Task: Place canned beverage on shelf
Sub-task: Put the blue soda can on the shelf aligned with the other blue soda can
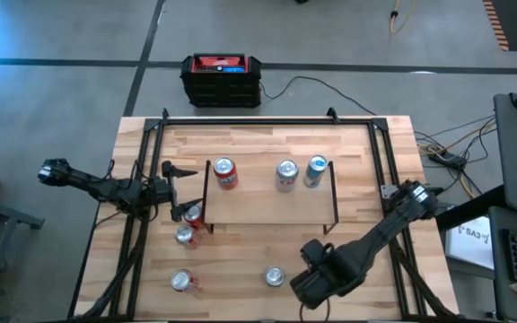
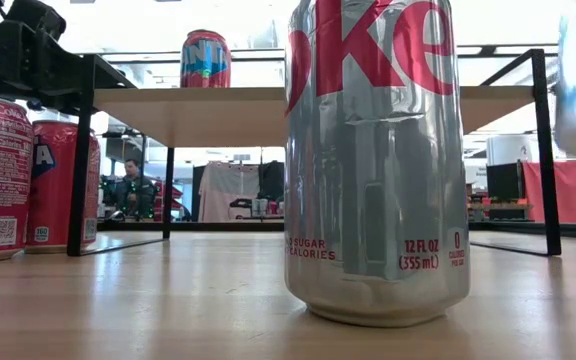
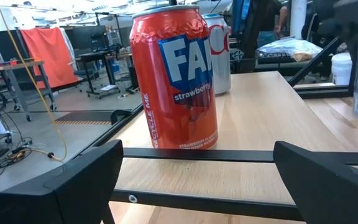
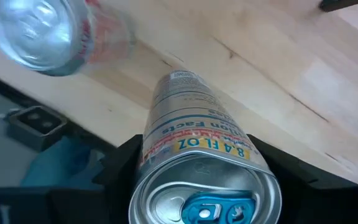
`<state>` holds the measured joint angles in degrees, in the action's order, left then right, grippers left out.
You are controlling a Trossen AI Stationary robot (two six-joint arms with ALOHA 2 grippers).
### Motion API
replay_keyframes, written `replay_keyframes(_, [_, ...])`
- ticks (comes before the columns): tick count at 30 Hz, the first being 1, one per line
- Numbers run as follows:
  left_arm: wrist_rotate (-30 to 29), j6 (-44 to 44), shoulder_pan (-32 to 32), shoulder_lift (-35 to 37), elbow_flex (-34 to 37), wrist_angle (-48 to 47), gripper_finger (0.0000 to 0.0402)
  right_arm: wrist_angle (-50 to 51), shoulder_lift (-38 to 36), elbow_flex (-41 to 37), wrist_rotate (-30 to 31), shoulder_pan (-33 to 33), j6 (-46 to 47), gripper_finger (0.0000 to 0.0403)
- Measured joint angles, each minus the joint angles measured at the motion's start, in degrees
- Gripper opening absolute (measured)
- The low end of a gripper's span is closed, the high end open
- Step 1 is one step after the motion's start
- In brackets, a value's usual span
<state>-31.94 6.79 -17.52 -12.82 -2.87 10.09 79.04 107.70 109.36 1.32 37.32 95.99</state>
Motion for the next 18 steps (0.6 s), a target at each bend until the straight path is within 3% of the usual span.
replay_keyframes(9, [0.00, 0.02, 0.00, -0.02, 0.00, -0.02, 0.0400, 5.16, -8.44, 0.00, 0.53, -0.19, -0.58, 0.0245])
replay_keyframes(18, [0.00, 0.01, -0.01, -0.01, 0.00, -0.02, 0.0400, 8.76, -16.63, 0.00, 8.17, -0.22, -0.84, 0.0245])
